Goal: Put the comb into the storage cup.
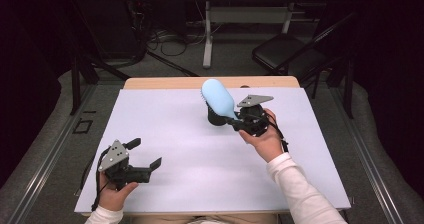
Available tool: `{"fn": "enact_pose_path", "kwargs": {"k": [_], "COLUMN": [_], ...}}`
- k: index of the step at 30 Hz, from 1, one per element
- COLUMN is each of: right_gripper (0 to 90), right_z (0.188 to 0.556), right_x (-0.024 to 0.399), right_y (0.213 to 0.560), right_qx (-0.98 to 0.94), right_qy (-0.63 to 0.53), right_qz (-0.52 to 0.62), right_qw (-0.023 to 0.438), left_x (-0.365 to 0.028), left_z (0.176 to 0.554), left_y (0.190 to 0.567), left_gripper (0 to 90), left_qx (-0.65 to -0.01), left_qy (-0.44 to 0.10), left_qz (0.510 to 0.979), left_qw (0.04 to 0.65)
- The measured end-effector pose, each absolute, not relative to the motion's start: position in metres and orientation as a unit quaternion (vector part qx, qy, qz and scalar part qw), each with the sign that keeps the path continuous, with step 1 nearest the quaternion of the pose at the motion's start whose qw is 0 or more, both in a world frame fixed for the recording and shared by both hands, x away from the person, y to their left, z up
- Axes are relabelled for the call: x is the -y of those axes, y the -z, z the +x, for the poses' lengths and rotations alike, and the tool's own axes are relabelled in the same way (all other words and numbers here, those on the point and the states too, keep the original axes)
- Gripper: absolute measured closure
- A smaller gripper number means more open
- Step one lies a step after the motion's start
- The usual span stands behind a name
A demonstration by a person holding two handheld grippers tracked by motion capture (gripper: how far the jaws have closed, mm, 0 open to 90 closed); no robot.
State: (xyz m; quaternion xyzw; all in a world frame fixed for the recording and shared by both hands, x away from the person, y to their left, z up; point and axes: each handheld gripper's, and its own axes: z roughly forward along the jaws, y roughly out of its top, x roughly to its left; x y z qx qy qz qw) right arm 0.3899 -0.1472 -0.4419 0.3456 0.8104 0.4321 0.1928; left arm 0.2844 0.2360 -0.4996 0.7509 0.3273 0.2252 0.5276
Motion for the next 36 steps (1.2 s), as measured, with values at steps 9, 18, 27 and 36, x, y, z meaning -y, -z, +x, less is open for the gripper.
{"fn": "enact_pose_path", "kwargs": {"k": [9, 18, 27, 36], "right_gripper": [69.6, 69.5, 69.6, 69.5], "right_z": [0.386, 0.381, 0.379, 0.378], "right_x": [0.146, 0.143, 0.143, 0.144], "right_y": [0.440, 0.440, 0.437, 0.434], "right_qx": [-0.801, -0.793, -0.783, -0.777], "right_qy": [-0.449, -0.463, -0.481, -0.489], "right_qz": [0.339, 0.334, 0.334, 0.335], "right_qw": [0.205, 0.212, 0.209, 0.214], "left_x": [-0.235, -0.237, -0.238, -0.233], "left_z": [0.287, 0.296, 0.301, 0.309], "left_y": [0.501, 0.499, 0.497, 0.488], "left_gripper": [2.5, 2.5, 2.5, 2.5], "left_qx": [-0.333, -0.366, -0.381, -0.387], "left_qy": [-0.225, -0.218, -0.209, -0.200], "left_qz": [0.749, 0.738, 0.732, 0.731], "left_qw": [0.527, 0.523, 0.525, 0.525]}}
